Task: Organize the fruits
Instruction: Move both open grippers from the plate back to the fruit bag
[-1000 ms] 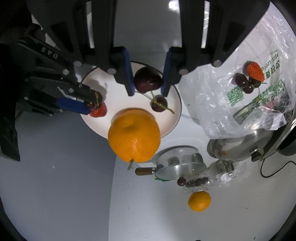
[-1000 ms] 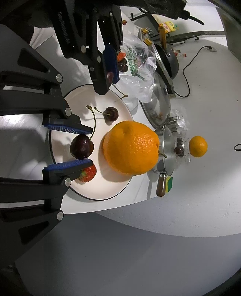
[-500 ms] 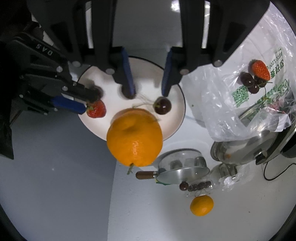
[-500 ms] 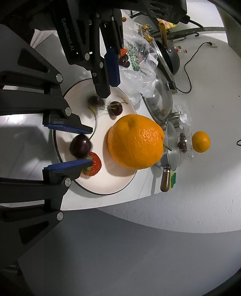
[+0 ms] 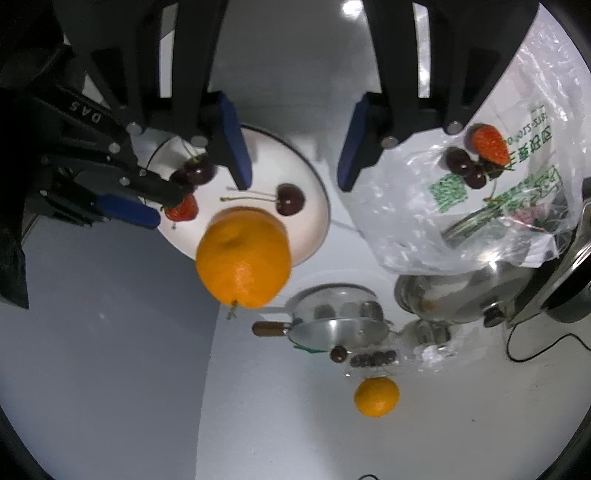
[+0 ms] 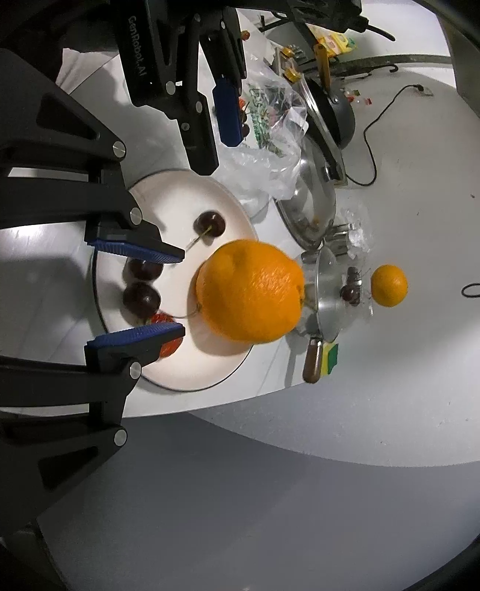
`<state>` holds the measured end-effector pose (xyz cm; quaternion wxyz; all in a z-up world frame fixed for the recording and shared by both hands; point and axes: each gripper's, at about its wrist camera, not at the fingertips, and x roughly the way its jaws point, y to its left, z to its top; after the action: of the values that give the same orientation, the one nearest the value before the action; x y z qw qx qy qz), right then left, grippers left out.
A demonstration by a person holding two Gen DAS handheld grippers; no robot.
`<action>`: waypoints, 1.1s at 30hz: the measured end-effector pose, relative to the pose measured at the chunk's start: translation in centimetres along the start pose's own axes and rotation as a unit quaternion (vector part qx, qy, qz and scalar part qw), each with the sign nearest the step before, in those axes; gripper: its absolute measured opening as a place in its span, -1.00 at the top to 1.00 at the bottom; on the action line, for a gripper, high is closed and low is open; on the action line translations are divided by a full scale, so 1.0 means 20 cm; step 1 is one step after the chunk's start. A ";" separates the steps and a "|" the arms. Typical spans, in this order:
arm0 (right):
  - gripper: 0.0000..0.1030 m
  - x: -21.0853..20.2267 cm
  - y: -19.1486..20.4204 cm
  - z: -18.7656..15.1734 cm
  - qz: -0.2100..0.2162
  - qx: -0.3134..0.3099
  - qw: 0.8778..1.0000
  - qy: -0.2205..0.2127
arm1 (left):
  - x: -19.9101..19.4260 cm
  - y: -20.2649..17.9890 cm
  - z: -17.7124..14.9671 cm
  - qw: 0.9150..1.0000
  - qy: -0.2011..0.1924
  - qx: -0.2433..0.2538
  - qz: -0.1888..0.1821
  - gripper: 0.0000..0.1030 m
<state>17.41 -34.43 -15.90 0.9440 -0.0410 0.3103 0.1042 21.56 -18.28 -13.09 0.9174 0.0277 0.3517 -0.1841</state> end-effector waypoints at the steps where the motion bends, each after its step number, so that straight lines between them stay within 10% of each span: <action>1: 0.31 0.00 0.02 0.01 -0.001 -0.004 1.000 -0.001 | -0.01 0.02 0.00 1.000 -0.003 -0.002 0.002 0.03; 33: 0.30 0.08 0.45 0.20 0.040 -0.063 0.997 -0.010 | -0.26 0.49 -0.11 0.995 -0.029 -0.072 0.068 0.02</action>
<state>18.92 -24.73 -13.70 0.9379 -0.0869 0.2946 0.1613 20.10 -7.20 -12.09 0.9373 -0.0194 0.3345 -0.0964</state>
